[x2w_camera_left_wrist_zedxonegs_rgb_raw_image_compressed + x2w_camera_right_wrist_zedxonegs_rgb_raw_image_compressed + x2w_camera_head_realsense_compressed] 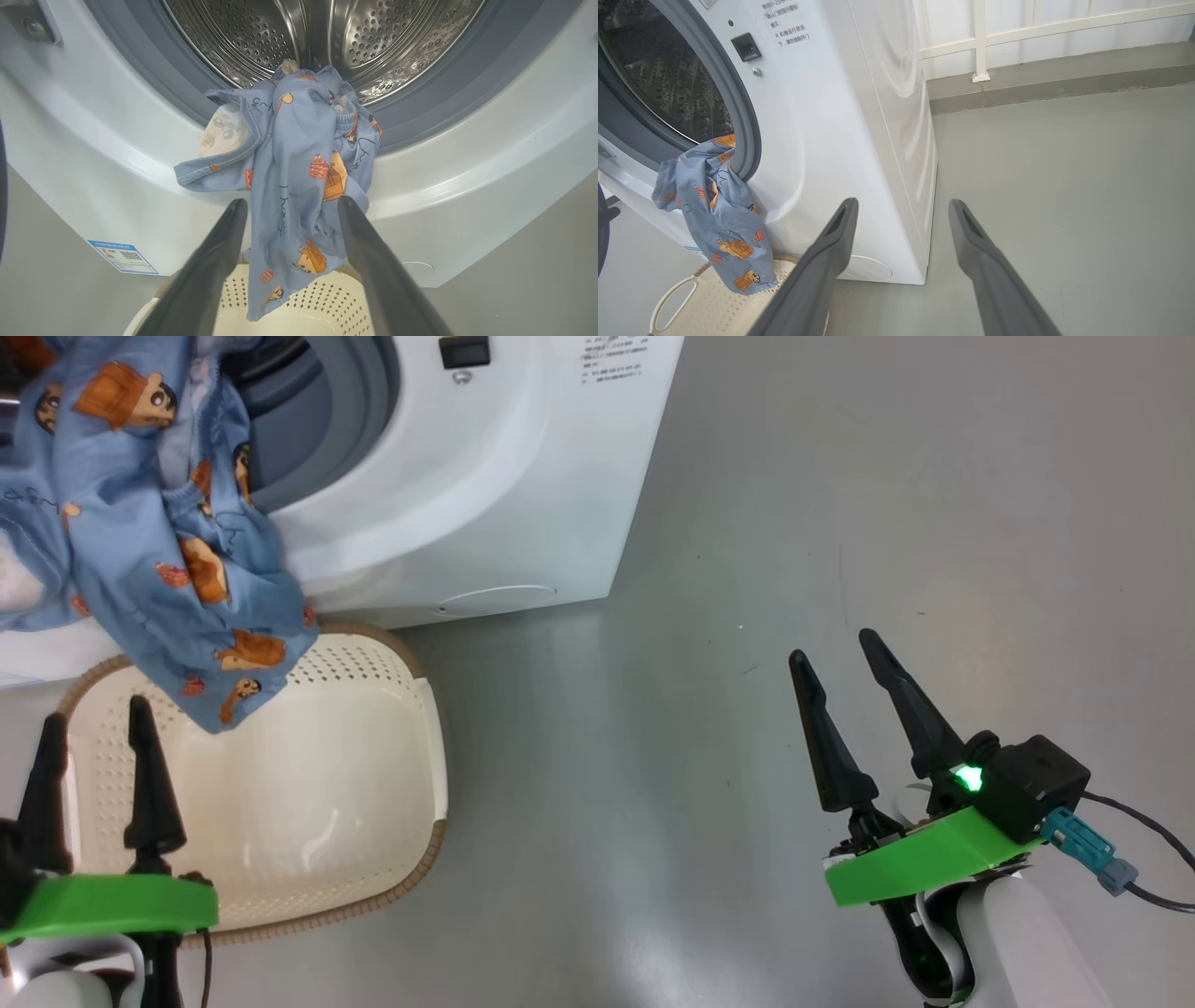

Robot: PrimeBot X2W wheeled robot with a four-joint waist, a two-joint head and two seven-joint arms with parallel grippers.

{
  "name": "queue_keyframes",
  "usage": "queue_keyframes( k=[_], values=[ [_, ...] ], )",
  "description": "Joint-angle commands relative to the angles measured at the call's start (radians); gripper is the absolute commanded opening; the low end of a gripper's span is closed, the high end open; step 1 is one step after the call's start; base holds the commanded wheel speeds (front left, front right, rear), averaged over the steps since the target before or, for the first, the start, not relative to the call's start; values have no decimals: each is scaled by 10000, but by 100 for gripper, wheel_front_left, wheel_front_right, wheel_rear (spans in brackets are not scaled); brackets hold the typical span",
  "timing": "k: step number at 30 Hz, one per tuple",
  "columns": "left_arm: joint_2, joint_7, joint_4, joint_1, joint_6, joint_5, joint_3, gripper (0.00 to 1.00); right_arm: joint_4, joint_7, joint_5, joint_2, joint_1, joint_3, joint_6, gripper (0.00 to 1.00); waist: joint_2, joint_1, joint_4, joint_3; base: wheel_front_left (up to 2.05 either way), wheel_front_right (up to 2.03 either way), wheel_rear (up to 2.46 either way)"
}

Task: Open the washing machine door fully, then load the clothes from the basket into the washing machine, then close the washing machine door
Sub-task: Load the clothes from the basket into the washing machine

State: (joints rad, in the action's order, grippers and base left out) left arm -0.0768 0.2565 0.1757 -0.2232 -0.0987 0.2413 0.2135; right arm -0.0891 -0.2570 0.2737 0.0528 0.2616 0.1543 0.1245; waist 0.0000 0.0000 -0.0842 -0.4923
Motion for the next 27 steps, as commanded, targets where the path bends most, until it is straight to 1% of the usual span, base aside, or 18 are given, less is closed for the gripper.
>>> queue_keyframes(
  k=[1,17,27],
  values=[
    [-166,53,-278,238,-7,-143,407,100,195,-48,-80,-26,-248,227,62,100,0,0,8,16,0,0,0],
    [170,53,-593,1413,-56,-205,360,100,145,-48,-100,-26,-322,196,62,100,0,0,103,199,0,0,0],
    [243,53,-547,1647,13,-102,233,100,129,-48,-173,-26,-393,175,62,100,0,0,186,325,0,0,0]
  ],
)
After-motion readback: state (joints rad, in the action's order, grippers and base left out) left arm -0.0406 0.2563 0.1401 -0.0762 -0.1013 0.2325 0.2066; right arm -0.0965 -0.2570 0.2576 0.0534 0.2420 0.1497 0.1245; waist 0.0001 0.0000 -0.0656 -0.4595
